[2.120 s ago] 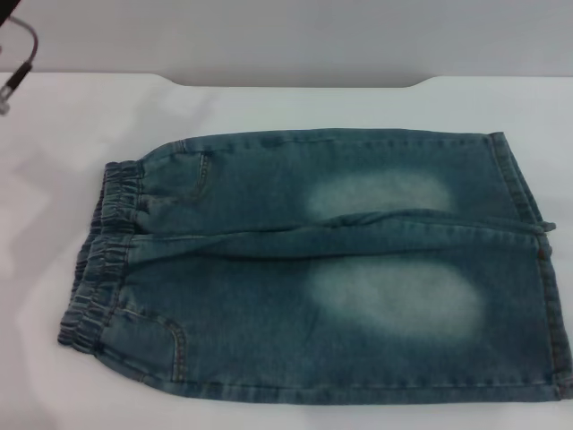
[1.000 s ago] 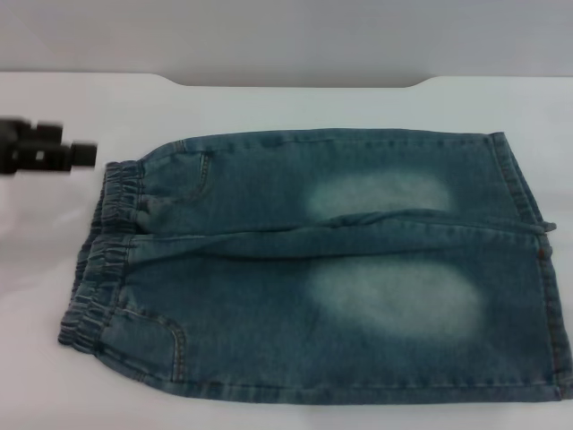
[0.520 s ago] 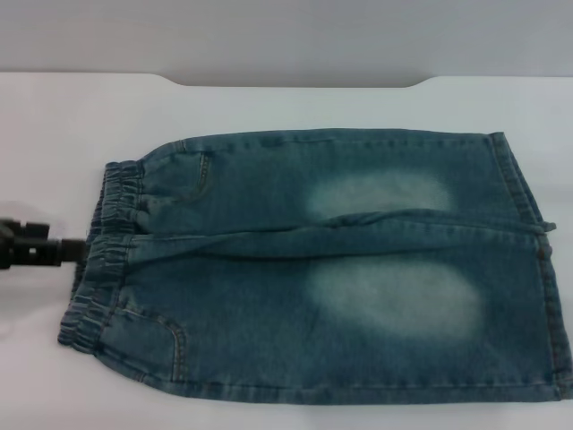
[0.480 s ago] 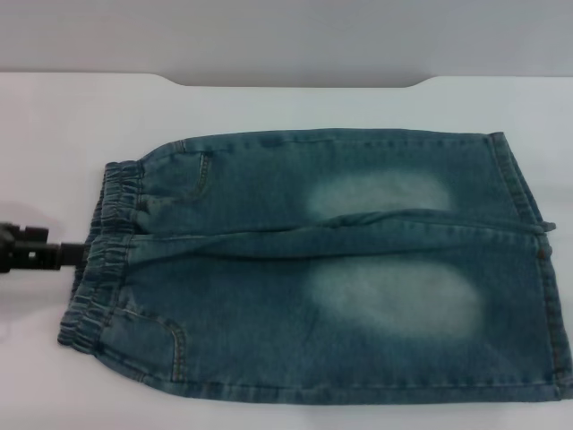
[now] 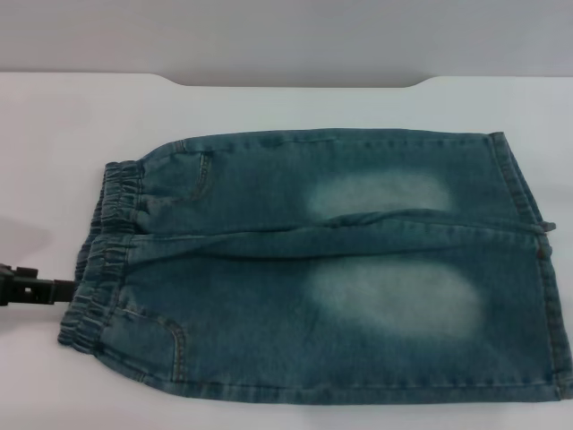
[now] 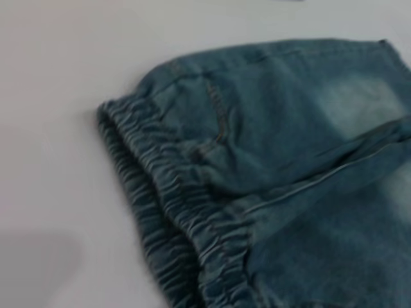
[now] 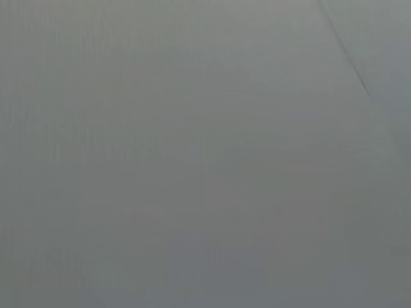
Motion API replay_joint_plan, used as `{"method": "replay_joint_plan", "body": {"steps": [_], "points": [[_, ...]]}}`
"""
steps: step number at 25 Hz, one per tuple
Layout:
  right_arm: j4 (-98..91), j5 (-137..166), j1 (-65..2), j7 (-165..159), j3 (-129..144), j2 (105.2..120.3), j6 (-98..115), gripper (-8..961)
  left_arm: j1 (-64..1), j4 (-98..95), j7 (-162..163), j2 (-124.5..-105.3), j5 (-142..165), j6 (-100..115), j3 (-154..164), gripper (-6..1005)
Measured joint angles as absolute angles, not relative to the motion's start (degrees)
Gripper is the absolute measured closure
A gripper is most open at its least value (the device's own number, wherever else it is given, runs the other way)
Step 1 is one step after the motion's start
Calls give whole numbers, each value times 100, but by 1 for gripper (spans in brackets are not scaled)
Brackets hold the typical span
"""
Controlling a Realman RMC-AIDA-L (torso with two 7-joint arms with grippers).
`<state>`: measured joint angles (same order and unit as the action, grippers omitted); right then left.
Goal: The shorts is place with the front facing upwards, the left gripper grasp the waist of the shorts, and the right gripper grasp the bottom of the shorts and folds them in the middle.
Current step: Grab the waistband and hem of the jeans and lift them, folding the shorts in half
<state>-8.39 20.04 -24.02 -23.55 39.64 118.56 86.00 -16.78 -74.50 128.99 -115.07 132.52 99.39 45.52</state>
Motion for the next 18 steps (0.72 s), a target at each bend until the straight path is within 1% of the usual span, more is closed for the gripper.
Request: {"method": "replay_joint_plan", "body": {"steps": [18], "points": [[-835, 2003, -2399, -2355, 3929, 11856, 8559, 457, -1959, -6481, 12740, -11544, 13708, 9514, 4613, 241]]}}
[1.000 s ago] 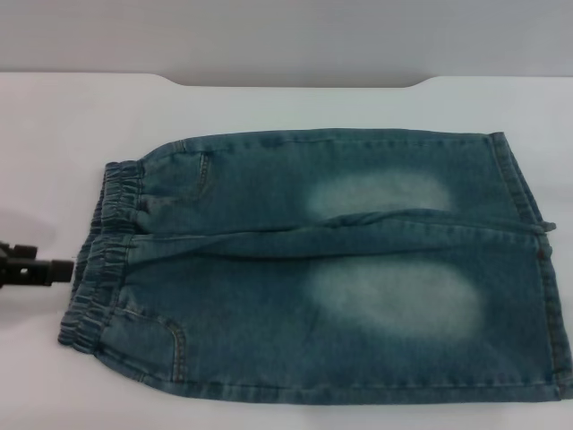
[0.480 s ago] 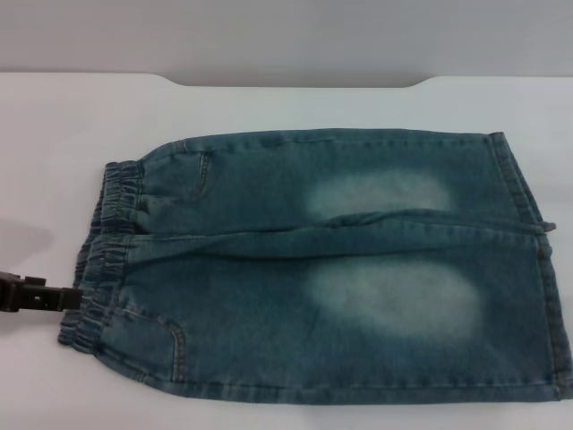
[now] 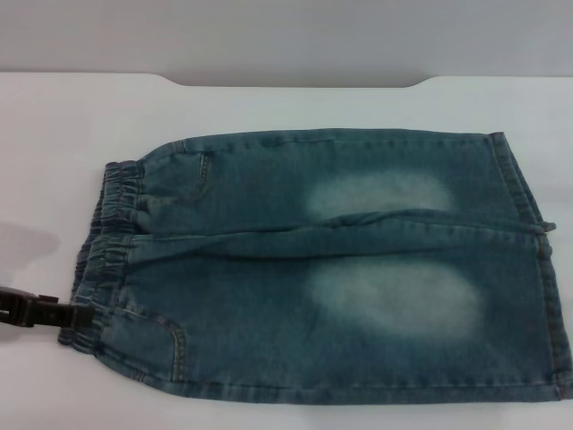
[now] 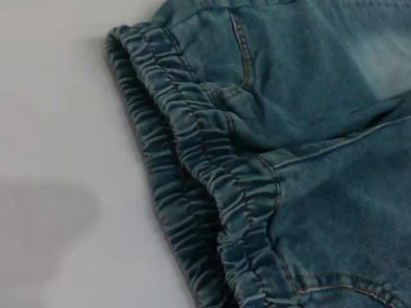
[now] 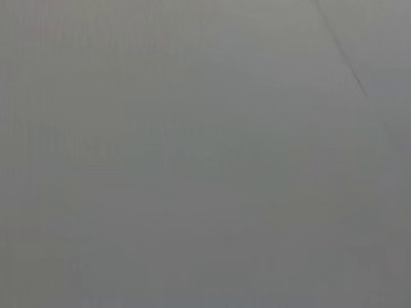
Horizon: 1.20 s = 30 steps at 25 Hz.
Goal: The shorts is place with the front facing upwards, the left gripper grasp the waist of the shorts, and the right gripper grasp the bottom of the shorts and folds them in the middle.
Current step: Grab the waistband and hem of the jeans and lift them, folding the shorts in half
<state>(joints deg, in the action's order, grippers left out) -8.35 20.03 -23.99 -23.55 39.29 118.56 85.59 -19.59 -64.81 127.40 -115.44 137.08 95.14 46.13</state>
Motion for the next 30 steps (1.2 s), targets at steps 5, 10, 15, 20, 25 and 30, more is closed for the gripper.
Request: {"method": "replay_joint_plan", "body": {"steps": [5, 10, 15, 20, 25, 30], "points": [[-835, 2003, -2404, -2355, 3925, 11855, 8559, 457, -1968, -6367, 12719, -11560, 13711, 9507, 4614, 241], [-835, 2003, -2392, -2356, 3919, 11848, 8560, 457, -1982, -6276, 12677, -11565, 13711, 9510, 4629, 241], [-835, 2003, -2389, -2367, 3919, 11847, 8560, 458, -2027, -6153, 12653, -11569, 13712, 9516, 4631, 241], [-835, 2003, -2384, -2372, 3919, 11847, 8560, 458, -2042, -6112, 12647, -11564, 13711, 9523, 4631, 241], [-840, 2003, -2382, -2374, 3919, 11847, 8560, 458, -2042, -6112, 12647, -11561, 13711, 9531, 4639, 242], [-844, 1994, -2385, -2374, 3914, 11847, 8560, 458, -2040, -6097, 12647, -11552, 13711, 9546, 4669, 248]]}}
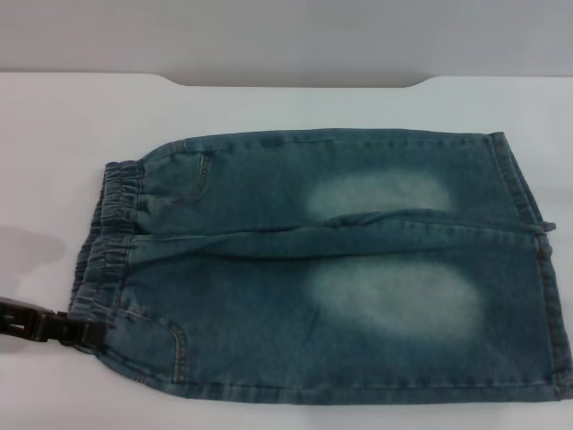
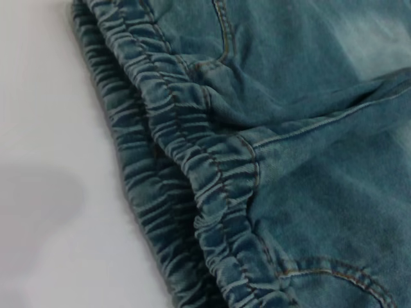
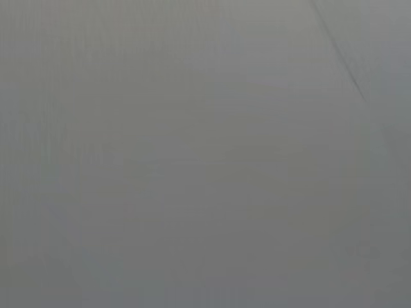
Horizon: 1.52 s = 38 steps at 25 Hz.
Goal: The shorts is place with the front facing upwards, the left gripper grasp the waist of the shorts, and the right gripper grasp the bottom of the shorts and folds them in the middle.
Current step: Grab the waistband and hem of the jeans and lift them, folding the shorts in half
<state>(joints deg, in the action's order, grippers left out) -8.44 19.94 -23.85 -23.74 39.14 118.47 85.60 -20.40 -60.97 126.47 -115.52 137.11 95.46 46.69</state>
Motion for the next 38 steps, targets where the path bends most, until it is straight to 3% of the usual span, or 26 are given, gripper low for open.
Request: {"method": "replay_joint_plan", "body": {"steps": [19, 24, 28, 32, 38], "points": [[-844, 1968, -2409, -2362, 3911, 11847, 8411, 460, -2224, -5927, 12709, -11513, 13985, 9456, 4659, 563], [-864, 1974, -2408, -2383, 3924, 11847, 8359, 460, -2261, -5923, 12710, -11504, 13992, 9459, 4668, 852], [-1082, 2160, -2380, -2694, 3997, 11840, 8253, 460, -2292, -5922, 12711, -11496, 13993, 9457, 4661, 922], [-1817, 3019, -2182, -4433, 4022, 11717, 7999, 460, -2321, -5923, 12714, -11495, 13993, 9457, 4653, 956], [-3245, 4937, -2034, -7369, 3975, 11307, 8037, 461, -2363, -5918, 12714, -11494, 13993, 9464, 4649, 955]]}}
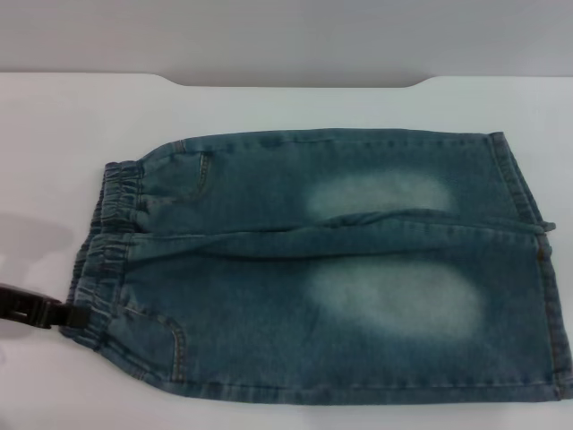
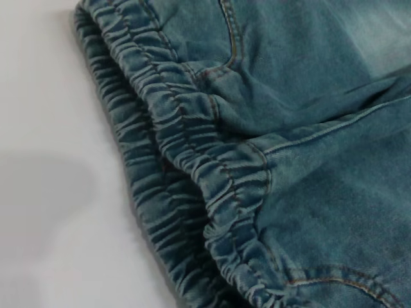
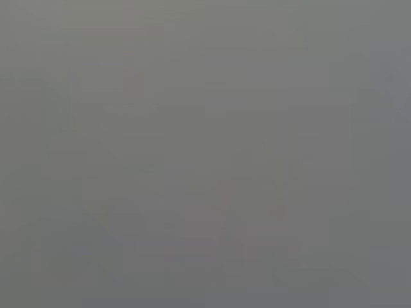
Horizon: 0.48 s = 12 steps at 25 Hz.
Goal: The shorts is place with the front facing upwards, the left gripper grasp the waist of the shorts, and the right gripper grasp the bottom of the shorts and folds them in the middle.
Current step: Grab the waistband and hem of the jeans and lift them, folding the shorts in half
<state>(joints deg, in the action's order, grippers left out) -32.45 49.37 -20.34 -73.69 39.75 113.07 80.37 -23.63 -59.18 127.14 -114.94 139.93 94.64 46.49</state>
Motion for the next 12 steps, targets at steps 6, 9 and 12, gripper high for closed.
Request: {"method": "replay_joint_plan", "body": {"steps": [6, 9, 12], "points": [[-4979, 6974, -2087, -9155, 3773, 11227, 8131, 461, -2397, -5923, 12716, -11509, 13992, 9452, 4644, 953], [-5414, 7610, -2192, -9666, 3685, 11170, 8339, 461, -2398, -5954, 12704, -11531, 13992, 9441, 4645, 953], [-5636, 8324, -2378, -10080, 3475, 11063, 8737, 461, -2409, -5962, 12694, -11538, 13992, 9428, 4647, 952]]}}
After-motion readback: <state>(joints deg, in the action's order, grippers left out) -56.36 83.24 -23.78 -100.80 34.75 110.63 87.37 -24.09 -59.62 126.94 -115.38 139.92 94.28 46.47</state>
